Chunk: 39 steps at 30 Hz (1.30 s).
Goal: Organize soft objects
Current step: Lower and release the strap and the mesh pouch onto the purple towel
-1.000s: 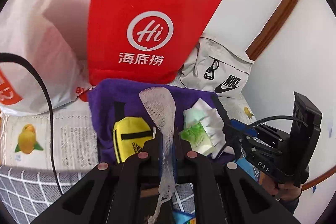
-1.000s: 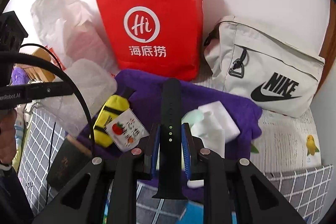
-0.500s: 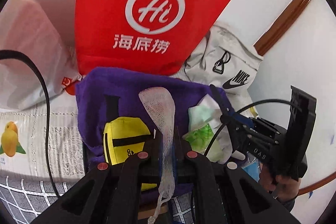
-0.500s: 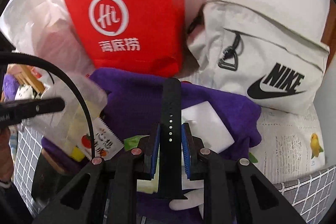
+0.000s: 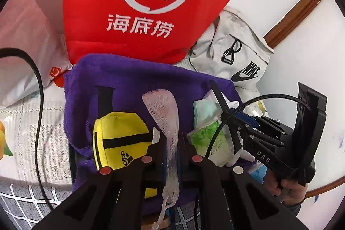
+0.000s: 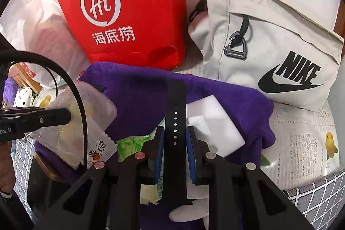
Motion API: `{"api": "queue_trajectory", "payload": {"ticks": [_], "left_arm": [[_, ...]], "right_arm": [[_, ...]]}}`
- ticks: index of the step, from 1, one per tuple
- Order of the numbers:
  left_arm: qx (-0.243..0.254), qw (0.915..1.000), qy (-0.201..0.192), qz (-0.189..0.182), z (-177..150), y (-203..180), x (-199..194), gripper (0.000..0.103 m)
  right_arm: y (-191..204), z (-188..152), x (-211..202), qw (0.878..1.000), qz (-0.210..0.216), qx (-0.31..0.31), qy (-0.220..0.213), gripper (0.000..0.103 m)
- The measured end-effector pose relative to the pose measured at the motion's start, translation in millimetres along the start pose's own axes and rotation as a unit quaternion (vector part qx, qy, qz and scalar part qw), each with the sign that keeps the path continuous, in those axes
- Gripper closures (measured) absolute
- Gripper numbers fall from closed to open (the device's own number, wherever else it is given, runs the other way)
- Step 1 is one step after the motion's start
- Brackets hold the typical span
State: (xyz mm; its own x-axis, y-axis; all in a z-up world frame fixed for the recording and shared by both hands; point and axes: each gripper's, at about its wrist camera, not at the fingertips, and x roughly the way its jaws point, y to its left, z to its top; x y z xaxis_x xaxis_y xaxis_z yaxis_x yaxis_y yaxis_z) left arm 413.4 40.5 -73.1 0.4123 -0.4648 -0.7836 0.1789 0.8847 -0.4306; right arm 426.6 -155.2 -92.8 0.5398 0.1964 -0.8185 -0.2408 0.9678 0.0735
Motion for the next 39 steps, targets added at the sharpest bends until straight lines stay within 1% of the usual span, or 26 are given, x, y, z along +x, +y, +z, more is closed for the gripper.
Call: {"api": "queue_trajectory", "payload": {"ticks": [7,15,18,30,35,37,39], "left_arm": [[0.006,0.9997,0.021,0.006,-1,-6,15,0.096],[0.007,0.9992,0.035,0.019,-2,-9,27,0.096],[0.012,0.9990,0.040,0.018,-2,-13,32,0.096],[0.002,0.9985,0.050,0.021,-2,-7,38,0.096],[0.006,0.9981,0.059,0.019,-3,-8,41,0.095],[0.012,0.9977,0.063,0.023,-4,-10,43,0.090],[0.015,0.9977,0.062,0.022,-4,-12,43,0.087]], "right_arm": [[5,0,11,1.000,-0.002,-0.008,0.018,0.082],[4,2,19,0.999,-0.001,-0.007,0.032,0.082],[3,1,22,0.999,0.001,-0.006,0.037,0.082],[5,-1,26,0.999,0.001,-0.007,0.042,0.082],[7,-1,27,0.999,0.001,-0.006,0.044,0.082],[7,-1,27,0.999,0.004,-0.003,0.045,0.080],[6,-1,29,0.999,0.009,-0.001,0.047,0.074]]}}
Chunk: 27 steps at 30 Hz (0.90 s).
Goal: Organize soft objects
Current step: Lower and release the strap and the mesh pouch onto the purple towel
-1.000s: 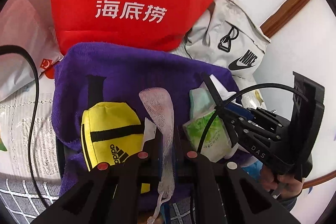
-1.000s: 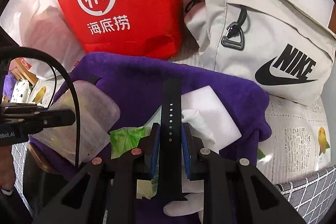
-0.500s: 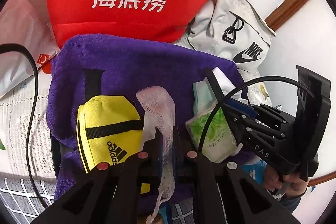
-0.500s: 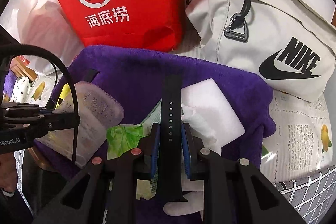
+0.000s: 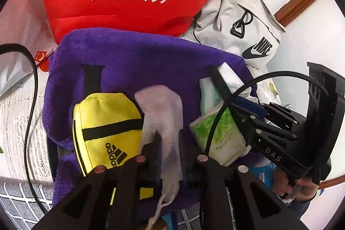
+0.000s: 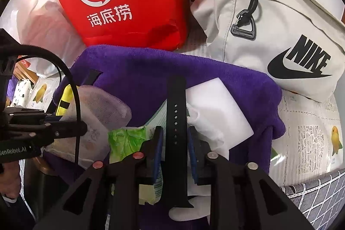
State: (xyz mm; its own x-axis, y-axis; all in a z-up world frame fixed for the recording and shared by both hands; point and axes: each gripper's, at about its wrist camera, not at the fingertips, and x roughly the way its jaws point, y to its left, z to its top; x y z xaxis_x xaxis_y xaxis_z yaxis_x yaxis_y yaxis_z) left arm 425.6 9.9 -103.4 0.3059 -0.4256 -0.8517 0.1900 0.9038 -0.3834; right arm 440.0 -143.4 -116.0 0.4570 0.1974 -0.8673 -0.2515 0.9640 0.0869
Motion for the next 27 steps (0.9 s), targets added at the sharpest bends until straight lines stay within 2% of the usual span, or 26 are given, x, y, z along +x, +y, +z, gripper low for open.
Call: {"api": "queue_trajectory", "payload": {"ticks": [2,4,6,11,14,18,27], "left_arm": [[0.003,1.0000,0.000,-0.002,-1,-2,-1,0.080],[0.009,1.0000,-0.003,0.000,-2,-4,-3,0.066],[0.010,0.9999,-0.009,0.010,-2,-6,-5,0.063],[0.006,0.9998,-0.011,0.017,-2,-6,-8,0.061],[0.003,0.9996,-0.020,0.021,-3,-6,-14,0.050],[0.007,0.9986,-0.034,0.040,-4,-6,-20,0.049],[-0.001,0.9980,-0.046,0.043,-6,-5,-34,0.049]], "right_arm": [[-1,0,0,1.000,0.007,0.001,0.001,0.070],[1,0,-2,1.000,0.010,-0.002,-0.002,0.066],[1,0,-4,1.000,0.013,-0.004,-0.006,0.061],[-1,0,-12,1.000,0.020,-0.001,-0.014,0.058],[-1,1,-17,0.999,0.025,0.000,-0.020,0.053],[5,2,-23,0.999,0.030,-0.007,-0.031,0.051],[6,4,-49,0.998,0.027,-0.013,-0.050,0.051]]}}
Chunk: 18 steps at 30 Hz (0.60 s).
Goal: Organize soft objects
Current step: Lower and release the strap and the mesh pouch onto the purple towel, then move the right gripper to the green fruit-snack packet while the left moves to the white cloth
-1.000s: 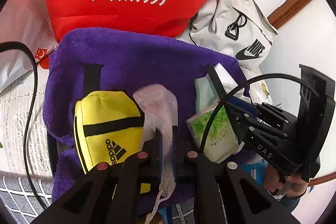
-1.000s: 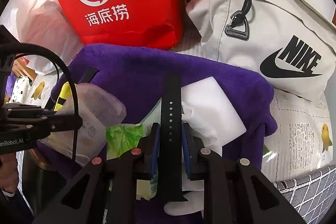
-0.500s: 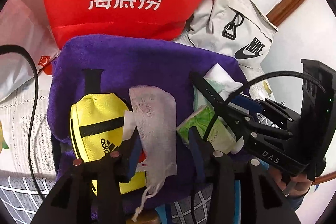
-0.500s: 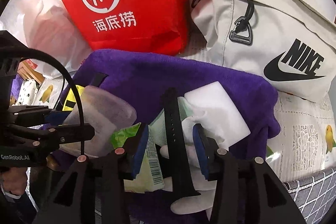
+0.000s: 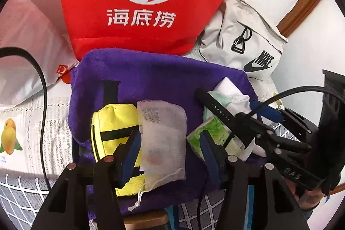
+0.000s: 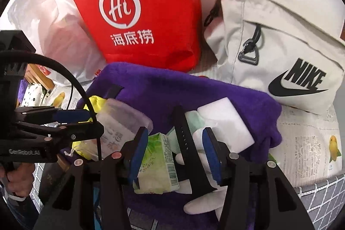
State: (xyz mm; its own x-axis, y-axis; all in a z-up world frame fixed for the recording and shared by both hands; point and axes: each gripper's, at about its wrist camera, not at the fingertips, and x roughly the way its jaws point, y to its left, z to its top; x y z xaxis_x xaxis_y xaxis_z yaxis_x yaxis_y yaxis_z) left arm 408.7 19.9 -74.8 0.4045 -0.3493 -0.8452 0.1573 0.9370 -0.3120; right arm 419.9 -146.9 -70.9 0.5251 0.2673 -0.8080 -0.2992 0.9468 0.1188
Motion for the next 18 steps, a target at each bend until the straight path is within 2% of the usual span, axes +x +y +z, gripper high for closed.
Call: {"api": "queue_trajectory", "payload": {"ticks": [7,10,13,15,18], "left_arm": [[-0.004,0.9999,-0.012,0.012,-2,-1,-18,0.049],[0.006,0.9994,-0.029,0.017,-5,-10,-36,0.049],[0.023,0.9982,-0.051,0.022,-7,-24,-54,0.048],[0.014,0.9985,-0.048,0.022,-11,-29,-61,0.048],[0.033,0.9981,-0.052,0.010,-26,-42,-81,0.048]], "right_arm": [[6,-4,-32,1.000,-0.008,0.000,-0.002,0.050],[16,-14,-51,1.000,-0.019,-0.021,-0.004,0.048],[22,-31,-73,0.999,-0.025,-0.032,-0.009,0.039],[25,-41,-82,0.999,-0.030,-0.033,-0.009,0.039],[25,-57,-99,0.999,-0.029,-0.027,-0.015,0.039]]}}
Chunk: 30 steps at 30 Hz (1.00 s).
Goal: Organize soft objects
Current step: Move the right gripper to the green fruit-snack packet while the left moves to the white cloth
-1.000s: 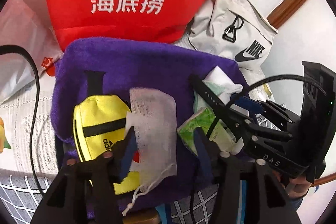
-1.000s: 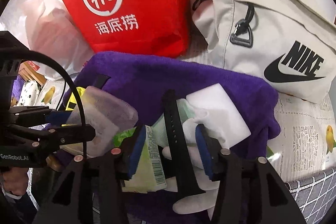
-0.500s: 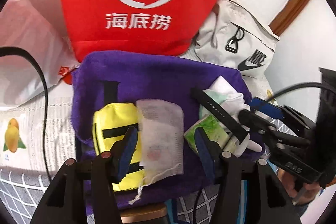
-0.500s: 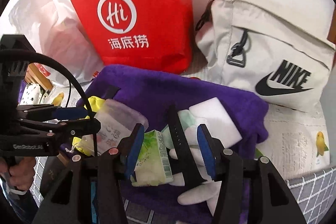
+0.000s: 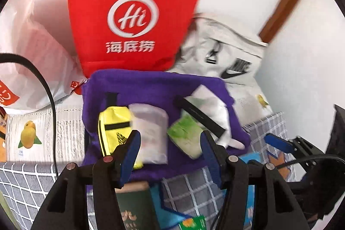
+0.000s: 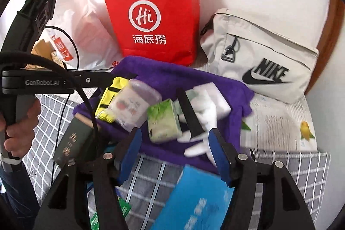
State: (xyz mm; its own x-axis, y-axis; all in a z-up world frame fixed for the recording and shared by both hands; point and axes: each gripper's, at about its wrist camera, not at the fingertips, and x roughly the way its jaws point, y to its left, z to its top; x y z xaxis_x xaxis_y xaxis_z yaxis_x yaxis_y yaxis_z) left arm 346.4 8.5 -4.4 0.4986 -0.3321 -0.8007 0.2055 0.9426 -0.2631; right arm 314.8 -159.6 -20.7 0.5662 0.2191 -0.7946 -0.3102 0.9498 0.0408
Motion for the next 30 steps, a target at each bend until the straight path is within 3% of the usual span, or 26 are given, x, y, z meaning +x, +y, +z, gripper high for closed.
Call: {"api": "queue_trajectory", "payload": {"ticks": [3,10,19,27,30], "left_arm": [[0.015,0.9997,-0.007,0.015,-13,-4,-20,0.048],[-0.015,0.9993,-0.006,0.034,-44,18,-52,0.048],[-0.021,0.9982,0.011,0.055,-99,33,-71,0.047],[-0.009,0.9975,0.005,0.070,-139,33,-82,0.047],[-0.019,0.9977,0.012,0.063,-152,37,-83,0.047]], "right_arm": [[0,-11,-14,1.000,-0.001,0.010,-0.005,0.039],[13,-41,-42,1.000,0.007,0.017,-0.007,0.039],[47,-105,-68,0.999,0.034,0.011,-0.004,0.039],[86,-164,-51,0.995,0.083,0.042,0.043,0.039],[104,-171,-36,0.996,0.063,0.033,0.052,0.039]]}}
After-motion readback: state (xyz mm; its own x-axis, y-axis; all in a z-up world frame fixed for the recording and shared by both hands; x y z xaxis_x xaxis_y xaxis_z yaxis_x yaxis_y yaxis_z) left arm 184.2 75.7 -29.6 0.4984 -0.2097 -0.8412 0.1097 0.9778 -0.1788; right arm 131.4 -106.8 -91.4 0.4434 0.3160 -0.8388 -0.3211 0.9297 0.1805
